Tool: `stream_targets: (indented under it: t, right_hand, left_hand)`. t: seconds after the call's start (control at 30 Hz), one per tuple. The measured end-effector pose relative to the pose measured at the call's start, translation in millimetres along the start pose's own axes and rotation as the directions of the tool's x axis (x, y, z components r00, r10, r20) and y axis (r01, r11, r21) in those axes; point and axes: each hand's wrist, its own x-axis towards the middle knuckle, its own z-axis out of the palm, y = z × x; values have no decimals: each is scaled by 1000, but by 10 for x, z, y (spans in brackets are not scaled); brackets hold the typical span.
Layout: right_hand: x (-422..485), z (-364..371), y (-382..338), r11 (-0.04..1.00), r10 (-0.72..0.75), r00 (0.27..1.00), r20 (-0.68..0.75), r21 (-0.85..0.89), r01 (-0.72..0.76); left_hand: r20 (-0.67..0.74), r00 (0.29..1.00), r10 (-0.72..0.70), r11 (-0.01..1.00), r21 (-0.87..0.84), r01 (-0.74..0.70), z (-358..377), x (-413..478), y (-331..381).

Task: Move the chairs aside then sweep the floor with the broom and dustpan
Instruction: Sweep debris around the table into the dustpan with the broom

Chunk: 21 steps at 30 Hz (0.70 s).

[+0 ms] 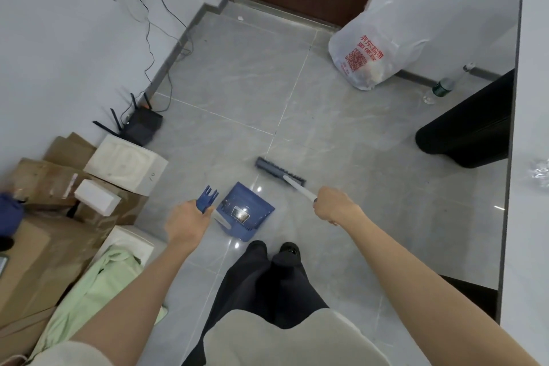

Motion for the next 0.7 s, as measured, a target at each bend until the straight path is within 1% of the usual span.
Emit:
stream_targets:
  t: [0.07, 0.17, 0.2, 0.27, 0.37, 0.47, 0.53, 0.63, 0.67, 0.7]
  right_hand:
    - [-21, 23, -14, 1000, 11, 998, 66, -4, -10]
    - [-55, -23, -28, 999, 25, 985, 173, -41, -18]
    - [-65, -35, -27, 1000, 20, 977, 211, -25, -15]
    - [-96, -81, -26, 995, 13, 961, 275, 94, -40]
    - [-185, -211, -20, 959, 10, 936, 352, 260, -108]
    - [-269, -337, 5, 918, -39, 937, 346, 382, -103]
    - [-362, -429, 16, 881, -99, 942, 319, 468, -66]
    - [-567, -544, 99, 828, -246, 927, 284, 559, 48]
    - [-625, -560, 144, 808, -305, 919, 251, 578, 110]
    - [-665, -549, 180, 780, -363, 913, 189, 597, 186]
  left_hand:
    - [-1, 1000, 25, 1000, 8, -25, 5, -35, 38]
    - [9, 997, 78, 997, -26, -77, -15, -110, 125]
    - [16, 996, 84, 996, -19, -84, -19, -111, 136]
    - [20, 997, 76, 997, -12, -75, -19, -85, 154]
    - [38, 995, 96, 995, -41, -95, -26, -73, 230]
    - [84, 982, 170, 985, -26, -168, 11, -92, 294]
    - [110, 974, 199, 980, 5, -200, 63, -71, 316]
    - [113, 973, 201, 979, -8, -202, -2, -142, 511]
    - [102, 971, 218, 976, -12, -218, -31, -176, 588]
    - [99, 969, 225, 974, -4, -226, -42, -179, 641]
